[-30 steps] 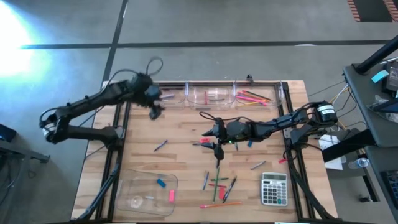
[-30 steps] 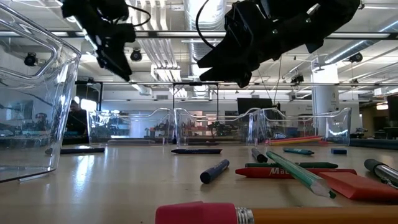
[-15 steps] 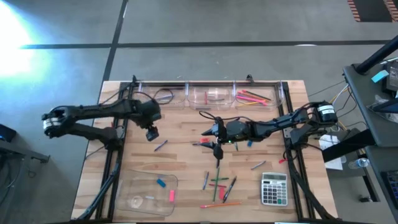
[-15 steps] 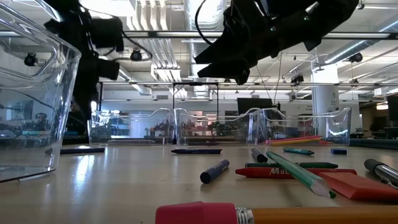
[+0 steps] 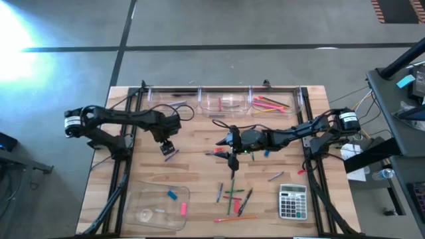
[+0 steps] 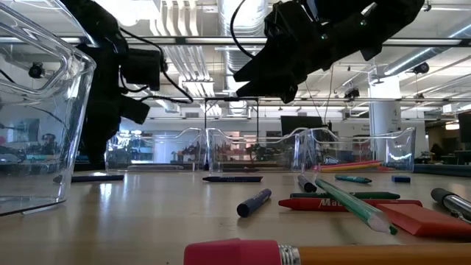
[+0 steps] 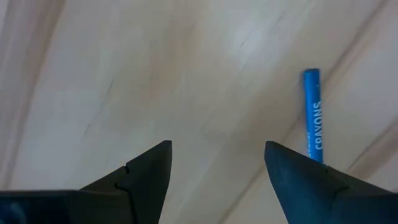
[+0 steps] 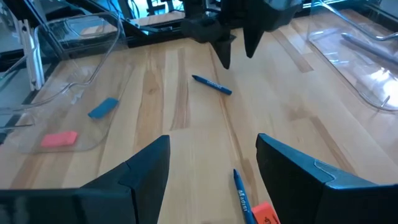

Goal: Sort crayons/erasers/pens/pencils in bins
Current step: Put the blue crayon into the top middle transparent bin

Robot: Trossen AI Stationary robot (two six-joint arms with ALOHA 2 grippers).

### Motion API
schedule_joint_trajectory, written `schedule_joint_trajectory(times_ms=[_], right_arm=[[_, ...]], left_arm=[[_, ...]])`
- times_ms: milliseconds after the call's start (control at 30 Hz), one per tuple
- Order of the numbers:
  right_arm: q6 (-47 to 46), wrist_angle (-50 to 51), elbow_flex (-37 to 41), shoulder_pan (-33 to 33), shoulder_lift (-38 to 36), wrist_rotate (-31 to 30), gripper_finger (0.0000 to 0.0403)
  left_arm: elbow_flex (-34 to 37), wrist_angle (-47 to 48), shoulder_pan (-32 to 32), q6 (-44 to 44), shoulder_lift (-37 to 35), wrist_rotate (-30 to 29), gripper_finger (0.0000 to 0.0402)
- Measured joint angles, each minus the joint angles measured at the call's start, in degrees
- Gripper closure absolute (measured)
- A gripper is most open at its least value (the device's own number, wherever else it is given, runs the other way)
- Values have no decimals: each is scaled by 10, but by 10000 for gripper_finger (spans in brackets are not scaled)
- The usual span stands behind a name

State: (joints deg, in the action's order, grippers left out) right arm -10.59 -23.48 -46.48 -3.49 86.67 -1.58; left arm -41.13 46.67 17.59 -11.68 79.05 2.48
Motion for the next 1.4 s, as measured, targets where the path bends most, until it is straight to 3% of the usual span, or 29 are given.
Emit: schedule_joint_trajectory(times_ms=[200, 467, 600, 1000, 1267, 1400], right_arm=[[1, 5, 0, 0, 0, 0, 177], [-1, 6, 0, 0, 0, 0, 177], [-7, 5, 0, 0, 0, 0, 177], [-10, 5, 0, 0, 0, 0, 177], [-10, 6, 0, 0, 0, 0, 177], [-10, 6, 0, 0, 0, 0, 177]], left_arm=[[-5, 2, -27, -33, -50, -19, 159], [2, 2, -151, -135, -106, -68, 159], [3, 2, -187, -154, -83, -89, 159], [-19, -13, -187, -146, 68, -85, 159], [-19, -18, -183, -128, 89, -72, 161], [-18, -27, -183, -101, 89, -55, 193]])
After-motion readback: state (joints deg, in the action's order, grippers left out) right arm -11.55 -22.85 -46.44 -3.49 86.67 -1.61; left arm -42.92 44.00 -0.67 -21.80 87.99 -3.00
